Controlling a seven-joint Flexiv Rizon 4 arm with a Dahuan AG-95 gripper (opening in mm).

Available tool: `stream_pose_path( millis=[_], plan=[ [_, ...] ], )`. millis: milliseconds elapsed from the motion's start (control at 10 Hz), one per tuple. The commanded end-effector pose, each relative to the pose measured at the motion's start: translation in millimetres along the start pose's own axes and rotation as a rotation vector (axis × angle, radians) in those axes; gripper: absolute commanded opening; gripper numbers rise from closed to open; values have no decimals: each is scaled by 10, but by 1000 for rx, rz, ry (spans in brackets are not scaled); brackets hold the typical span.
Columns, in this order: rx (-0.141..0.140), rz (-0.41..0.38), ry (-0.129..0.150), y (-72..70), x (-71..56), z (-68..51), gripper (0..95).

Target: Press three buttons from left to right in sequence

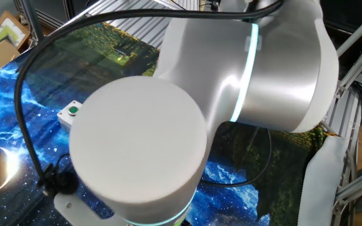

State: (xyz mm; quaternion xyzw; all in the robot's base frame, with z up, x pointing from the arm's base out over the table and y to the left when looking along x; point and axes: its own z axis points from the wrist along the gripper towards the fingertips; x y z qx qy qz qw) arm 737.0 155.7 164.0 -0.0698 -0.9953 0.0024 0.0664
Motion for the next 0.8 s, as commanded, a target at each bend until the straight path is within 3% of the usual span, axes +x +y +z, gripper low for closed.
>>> stream_pose_path(
  millis=[100,800],
  plan=[
    [4,-1,15,24,-45,-23,0],
    [3,-10,15,23,-45,-23,0]
  ],
)
